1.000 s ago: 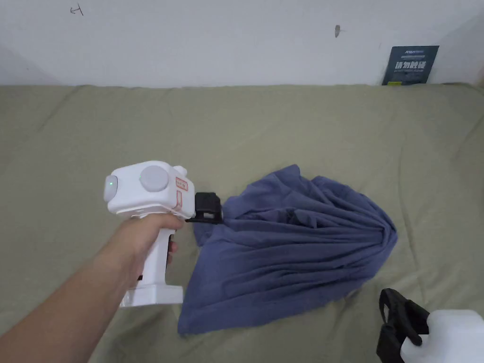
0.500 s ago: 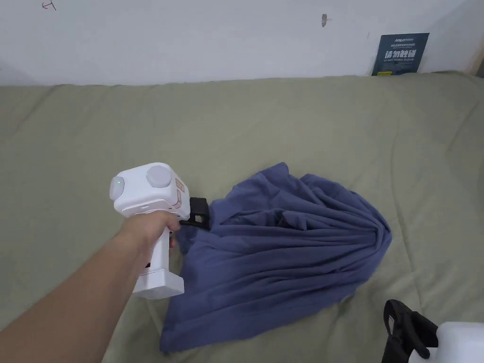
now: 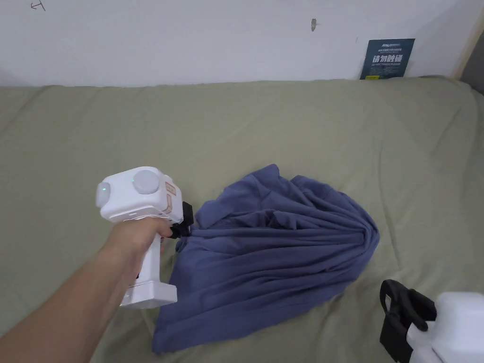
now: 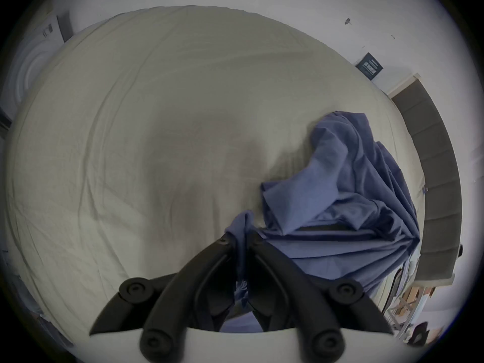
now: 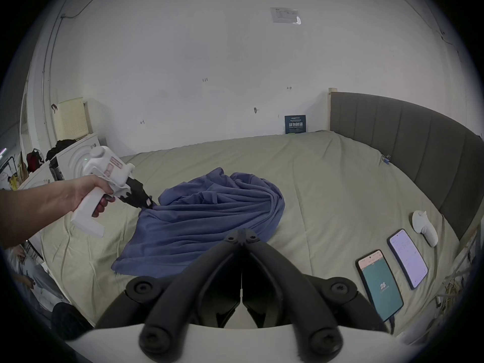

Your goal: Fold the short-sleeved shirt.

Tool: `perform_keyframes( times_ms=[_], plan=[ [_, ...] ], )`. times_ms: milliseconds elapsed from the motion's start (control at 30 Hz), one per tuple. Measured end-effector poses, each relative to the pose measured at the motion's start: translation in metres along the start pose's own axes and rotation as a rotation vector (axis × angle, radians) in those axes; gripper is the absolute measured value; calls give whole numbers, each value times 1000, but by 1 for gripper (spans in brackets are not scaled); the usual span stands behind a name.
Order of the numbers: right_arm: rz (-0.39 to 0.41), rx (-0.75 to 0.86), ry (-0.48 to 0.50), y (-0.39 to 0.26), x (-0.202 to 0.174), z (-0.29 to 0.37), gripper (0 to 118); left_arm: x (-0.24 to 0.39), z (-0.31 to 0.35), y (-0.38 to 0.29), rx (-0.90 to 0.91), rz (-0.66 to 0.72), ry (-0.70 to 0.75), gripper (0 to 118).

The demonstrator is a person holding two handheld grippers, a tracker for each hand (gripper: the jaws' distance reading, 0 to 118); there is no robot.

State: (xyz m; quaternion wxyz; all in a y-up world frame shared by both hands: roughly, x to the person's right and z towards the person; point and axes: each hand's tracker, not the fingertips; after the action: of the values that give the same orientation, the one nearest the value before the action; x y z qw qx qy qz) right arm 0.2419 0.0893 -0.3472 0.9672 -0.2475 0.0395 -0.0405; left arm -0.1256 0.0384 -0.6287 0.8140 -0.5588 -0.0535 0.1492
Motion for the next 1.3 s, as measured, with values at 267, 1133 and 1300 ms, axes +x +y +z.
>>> perform_keyframes(
  times_ms=[267, 1133, 1300],
  plan=[
    [143, -267, -3, 116, 36, -157, 1, -8, 21, -5, 40, -44, -91, 7],
    [-211, -581, -50, 170, 39, -315, 5, -44, 4, -1, 85, -19, -194, 7],
    [-238, -438, -10, 206, 50, -267, 5, -60, 53, -18, 204, 52, -198, 6]
  ],
)
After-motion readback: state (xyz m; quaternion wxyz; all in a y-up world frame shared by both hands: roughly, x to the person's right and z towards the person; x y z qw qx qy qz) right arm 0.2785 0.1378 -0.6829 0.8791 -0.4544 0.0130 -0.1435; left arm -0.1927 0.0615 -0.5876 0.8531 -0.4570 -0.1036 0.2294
